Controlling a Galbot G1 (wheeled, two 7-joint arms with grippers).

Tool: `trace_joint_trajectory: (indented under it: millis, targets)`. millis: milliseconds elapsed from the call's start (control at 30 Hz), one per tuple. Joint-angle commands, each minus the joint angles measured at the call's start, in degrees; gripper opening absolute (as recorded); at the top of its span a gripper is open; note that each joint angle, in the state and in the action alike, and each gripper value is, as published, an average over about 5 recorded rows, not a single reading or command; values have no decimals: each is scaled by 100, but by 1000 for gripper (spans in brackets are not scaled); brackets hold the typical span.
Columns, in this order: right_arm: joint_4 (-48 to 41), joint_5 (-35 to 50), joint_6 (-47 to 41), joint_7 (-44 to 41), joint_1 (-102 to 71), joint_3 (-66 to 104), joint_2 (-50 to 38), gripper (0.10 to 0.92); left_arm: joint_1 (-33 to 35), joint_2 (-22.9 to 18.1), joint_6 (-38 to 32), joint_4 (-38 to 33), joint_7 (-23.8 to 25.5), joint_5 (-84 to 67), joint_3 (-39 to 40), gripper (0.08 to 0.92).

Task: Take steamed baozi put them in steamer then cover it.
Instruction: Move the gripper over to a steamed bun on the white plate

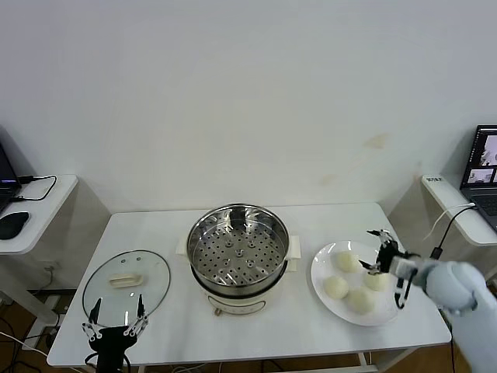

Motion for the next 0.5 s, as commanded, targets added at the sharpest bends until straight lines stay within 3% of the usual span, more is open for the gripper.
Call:
trace_joint_trajectory:
  millis: [33,200,500]
  targets:
    - [-1133,584,65,-1564,2998,-3192,-768,823,-35,14,30,14,-34,77,-17,823]
    - [-1764,622,334,-1639,3854,-4410,-368,823,-81,21,35,62,-33,68,-19,823]
    - [-2384,453,367,-1506,3993,-4813,346,823,-106,89,42,88,-22,33,-116,823]
